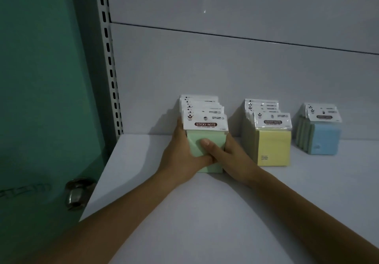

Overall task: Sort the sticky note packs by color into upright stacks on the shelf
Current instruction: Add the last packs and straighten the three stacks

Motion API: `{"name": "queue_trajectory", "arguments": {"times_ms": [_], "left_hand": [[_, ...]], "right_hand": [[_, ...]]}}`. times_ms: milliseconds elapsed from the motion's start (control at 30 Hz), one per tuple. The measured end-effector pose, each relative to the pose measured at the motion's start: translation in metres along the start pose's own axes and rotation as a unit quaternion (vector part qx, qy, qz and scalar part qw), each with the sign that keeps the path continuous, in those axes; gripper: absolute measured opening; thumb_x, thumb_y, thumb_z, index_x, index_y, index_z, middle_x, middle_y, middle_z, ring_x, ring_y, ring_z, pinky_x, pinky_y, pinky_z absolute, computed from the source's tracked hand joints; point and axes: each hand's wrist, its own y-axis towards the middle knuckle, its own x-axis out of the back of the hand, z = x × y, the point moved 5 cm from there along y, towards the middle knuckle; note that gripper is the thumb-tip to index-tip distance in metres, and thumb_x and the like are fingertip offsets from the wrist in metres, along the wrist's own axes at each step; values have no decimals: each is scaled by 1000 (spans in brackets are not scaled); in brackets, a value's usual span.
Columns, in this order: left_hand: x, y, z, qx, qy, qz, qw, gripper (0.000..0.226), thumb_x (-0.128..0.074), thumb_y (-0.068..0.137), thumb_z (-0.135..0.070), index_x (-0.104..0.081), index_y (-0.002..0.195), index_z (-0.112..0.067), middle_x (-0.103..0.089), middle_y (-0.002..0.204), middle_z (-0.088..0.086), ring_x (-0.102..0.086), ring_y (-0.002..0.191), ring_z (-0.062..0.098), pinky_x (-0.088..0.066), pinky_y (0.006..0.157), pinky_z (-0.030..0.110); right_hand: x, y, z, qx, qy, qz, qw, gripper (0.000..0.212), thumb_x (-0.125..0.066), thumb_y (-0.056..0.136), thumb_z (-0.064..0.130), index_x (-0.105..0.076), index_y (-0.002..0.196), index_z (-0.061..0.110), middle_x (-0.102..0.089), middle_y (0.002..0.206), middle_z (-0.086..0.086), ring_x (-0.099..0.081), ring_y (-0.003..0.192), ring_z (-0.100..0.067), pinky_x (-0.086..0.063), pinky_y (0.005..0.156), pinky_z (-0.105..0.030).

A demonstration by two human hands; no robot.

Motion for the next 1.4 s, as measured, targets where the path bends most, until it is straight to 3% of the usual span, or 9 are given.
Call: {"name": "queue_trajectory", "arguments": {"times_ms": [133,267,467,600,800,900,1000,1167,1400], "left_hand": [[4,-2,0,0,9,-10,1000,89,-82,53,-33,-37,130,-41,-59,122,-19,-60,107,7,-51,90,38],[4,-1,-2,-8,6,-17,1000,87,-82,55,-28,-39,129,-38,-58,123,-17,-59,108,6,-50,87,30],[5,0,-5,-26,-16,-3,1000,86,-86,59,-15,-42,131,-30,-59,125,-10,-59,110,6,-51,92,34],[3,2,-5,-40,-33,-7,999,88,-85,58,-11,-41,132,-28,-58,127,-6,-59,113,11,-51,94,40],[4,1,-11,-46,-35,-16,998,87,-86,54,-19,-43,129,-30,-61,124,-11,-60,111,7,-51,93,39],[11,-7,-14,-18,20,-59,998,116,-87,56,-41,-15,147,-32,-30,152,-10,-30,139,8,-34,112,40],[11,-20,-38,-117,139,-121,976,113,-71,60,-65,-3,145,-33,-9,154,-19,-8,143,1,-21,116,26],[-12,-27,-84,-221,176,-184,942,78,-72,72,-36,-25,135,-39,-30,150,-1,-30,139,15,-42,107,40],[-119,-20,-106,-140,82,-115,980,74,-69,80,-16,-26,137,-35,-34,140,-15,-28,128,-12,-25,102,2]], "right_hand": [[-1,1,-1,11,-28,-24,999,48,-57,86,36,-49,130,18,-64,121,3,-60,113,-11,-49,95,-33],[-1,2,1,13,-26,-16,999,49,-56,85,41,-49,129,20,-64,121,6,-60,113,-8,-49,94,-26],[-1,0,0,15,-14,-26,999,40,-59,84,39,-53,123,28,-66,117,10,-62,110,-7,-50,86,-19],[3,-1,-1,10,-17,-31,999,50,-61,82,41,-50,127,22,-66,119,7,-61,111,-9,-51,91,-28],[9,-7,9,26,-31,-82,996,56,-66,80,46,-42,130,36,-60,117,29,-55,112,5,-47,82,-8],[15,-12,17,42,-115,-177,977,86,-55,78,62,-17,148,26,-34,145,22,-26,134,10,-26,103,-10],[17,-19,37,118,-209,-223,945,79,-48,85,57,-17,148,21,-22,143,21,-7,129,24,-6,100,5],[44,-24,65,168,-243,-228,928,61,-50,91,42,-29,143,19,-38,146,3,-30,135,-7,-17,110,-18],[142,-53,43,127,-193,-250,941,60,-48,89,46,-29,142,24,-38,137,13,-38,127,-5,-34,103,-19]]}}
